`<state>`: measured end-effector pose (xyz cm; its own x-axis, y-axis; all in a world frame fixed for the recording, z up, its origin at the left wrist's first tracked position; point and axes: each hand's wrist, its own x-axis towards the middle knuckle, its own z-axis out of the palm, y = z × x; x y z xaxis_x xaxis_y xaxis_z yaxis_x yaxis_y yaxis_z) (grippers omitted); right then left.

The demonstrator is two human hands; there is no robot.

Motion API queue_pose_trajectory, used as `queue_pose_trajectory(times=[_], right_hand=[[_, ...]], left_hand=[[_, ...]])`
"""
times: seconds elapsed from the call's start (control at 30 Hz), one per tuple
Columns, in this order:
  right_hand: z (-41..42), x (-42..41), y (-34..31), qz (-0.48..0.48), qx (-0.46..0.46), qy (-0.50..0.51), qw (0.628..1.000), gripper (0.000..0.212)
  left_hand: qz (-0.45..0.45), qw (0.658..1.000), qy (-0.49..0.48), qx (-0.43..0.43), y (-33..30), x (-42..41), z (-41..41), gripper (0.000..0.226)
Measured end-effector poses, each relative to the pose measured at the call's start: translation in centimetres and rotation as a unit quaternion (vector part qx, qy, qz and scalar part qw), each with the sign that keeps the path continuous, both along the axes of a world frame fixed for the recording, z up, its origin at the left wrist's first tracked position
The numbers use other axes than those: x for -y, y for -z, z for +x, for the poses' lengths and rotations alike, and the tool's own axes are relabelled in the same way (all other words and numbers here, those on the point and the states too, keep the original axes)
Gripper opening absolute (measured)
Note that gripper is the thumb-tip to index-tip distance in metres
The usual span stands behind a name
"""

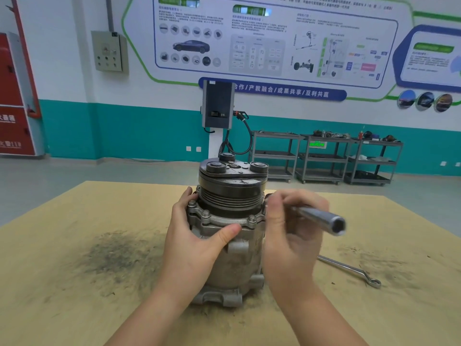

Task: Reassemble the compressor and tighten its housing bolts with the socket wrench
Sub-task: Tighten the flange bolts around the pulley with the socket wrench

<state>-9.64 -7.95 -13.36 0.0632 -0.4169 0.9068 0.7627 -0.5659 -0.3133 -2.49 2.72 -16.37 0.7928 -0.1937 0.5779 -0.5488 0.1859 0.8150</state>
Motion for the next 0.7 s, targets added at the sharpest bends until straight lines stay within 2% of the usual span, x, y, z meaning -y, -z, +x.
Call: queue_pose_trajectory(times=[0.1,0.17,0.23,0.33,0.47,0.53,0.7], right_hand=[[-0.2,0.0,0.1,-0.053,-0.036,-0.01,0.998,0.004],[-0.5,0.9,-0.4,-0.068,-0.056,0.021,0.996,0.017],[-1.0,1.6,-1.5,-0.022,-0.048,0.011,0.999,0.016],[-1.3,3.1,-2.4,0.128,-0.03,-0.041,0.99,0.016],[-1.1,4.7,-2.5,0.3,-0.067,-0.194,0.932,0.021],[-0.8,5.0,-2.3,0.329,-0.073,-0.249,0.908,0.022],[-0.6,5.7,-2.6,0.322,-0.095,-0.325,0.884,0.025]], left_hand=[[-0.001,1.0,-0.002,-0.002,0.1,0.0,0.0,0.079],[0.003,1.0,-0.004,0.0,0.1,0.0,0.0,0.078],[0.011,1.0,-0.004,0.0,0.2,-0.1,0.1,0.077],[0.024,1.0,0.0,0.0,0.1,-0.2,0.2,0.078],[0.03,1.0,-0.004,-0.001,0.1,-0.3,0.2,0.077],[0.032,0.999,-0.009,-0.003,0.0,-0.2,0.2,0.077],[0.027,1.0,-0.001,-0.007,-0.1,-0.2,0.0,0.076]])
